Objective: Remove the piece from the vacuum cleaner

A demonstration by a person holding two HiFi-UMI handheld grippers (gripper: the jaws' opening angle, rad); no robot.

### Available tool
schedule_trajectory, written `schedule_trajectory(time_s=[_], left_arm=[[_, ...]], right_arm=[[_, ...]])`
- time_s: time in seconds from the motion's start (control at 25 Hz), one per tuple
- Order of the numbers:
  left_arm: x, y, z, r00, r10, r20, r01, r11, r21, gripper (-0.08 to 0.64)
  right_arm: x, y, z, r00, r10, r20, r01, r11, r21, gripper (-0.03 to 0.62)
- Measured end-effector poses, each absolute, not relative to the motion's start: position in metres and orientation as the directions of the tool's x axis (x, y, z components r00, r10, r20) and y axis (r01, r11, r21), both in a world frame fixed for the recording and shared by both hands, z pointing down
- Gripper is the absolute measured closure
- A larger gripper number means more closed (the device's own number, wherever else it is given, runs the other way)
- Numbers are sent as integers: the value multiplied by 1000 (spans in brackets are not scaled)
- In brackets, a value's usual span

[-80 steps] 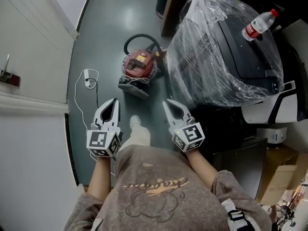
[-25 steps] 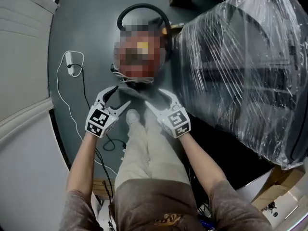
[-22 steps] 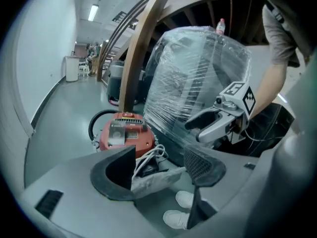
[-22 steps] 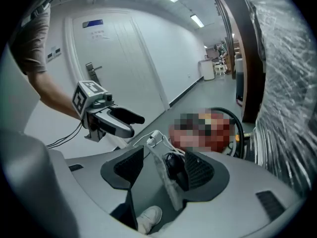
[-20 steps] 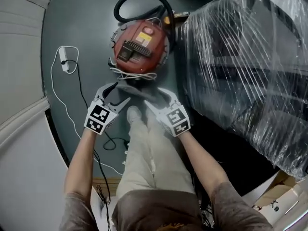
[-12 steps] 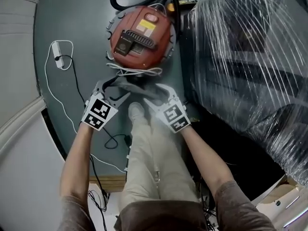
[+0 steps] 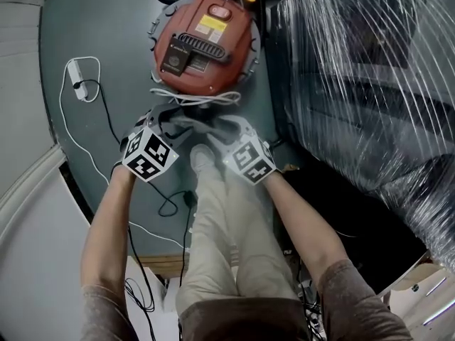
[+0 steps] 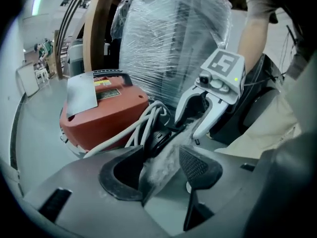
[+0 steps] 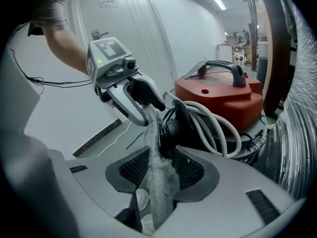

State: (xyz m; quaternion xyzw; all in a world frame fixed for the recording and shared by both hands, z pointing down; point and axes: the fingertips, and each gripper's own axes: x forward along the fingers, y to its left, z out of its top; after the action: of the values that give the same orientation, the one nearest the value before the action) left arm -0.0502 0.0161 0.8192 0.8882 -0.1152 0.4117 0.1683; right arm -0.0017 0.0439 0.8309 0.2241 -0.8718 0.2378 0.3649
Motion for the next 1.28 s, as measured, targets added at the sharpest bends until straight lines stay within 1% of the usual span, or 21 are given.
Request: schedule_trajectory(time_s=[0.16, 0.24, 0.36, 0.76, 0.96, 1.28], left_arm=[[-49, 17, 824, 621, -29, 784, -288, -938, 194, 379], [-48, 19, 825, 614, -6, 789, -251, -949, 189, 407], [-45, 20, 828, 608, 10, 794, -224, -957, 184, 443], [-48, 22, 827, 615, 22, 788, -278, -929, 243, 477], [-53, 34, 827, 614, 35, 788, -284, -922, 263, 490], [-57, 42, 827, 613, 4, 790, -353, -893, 279, 494]], right_arm=[[-7, 48, 833, -640, -180, 747, -534, 803, -264, 495], [-8, 49, 834, -643, -169, 747, -530, 803, -274, 515], [-8, 48, 835, -647, -165, 744, -532, 797, -285, 522], [-7, 47, 835, -653, -149, 743, -554, 763, -334, 538], [-10, 56, 835, -660, -132, 740, -545, 762, -350, 541], [-11, 63, 835, -661, -145, 736, -562, 746, -358, 545]])
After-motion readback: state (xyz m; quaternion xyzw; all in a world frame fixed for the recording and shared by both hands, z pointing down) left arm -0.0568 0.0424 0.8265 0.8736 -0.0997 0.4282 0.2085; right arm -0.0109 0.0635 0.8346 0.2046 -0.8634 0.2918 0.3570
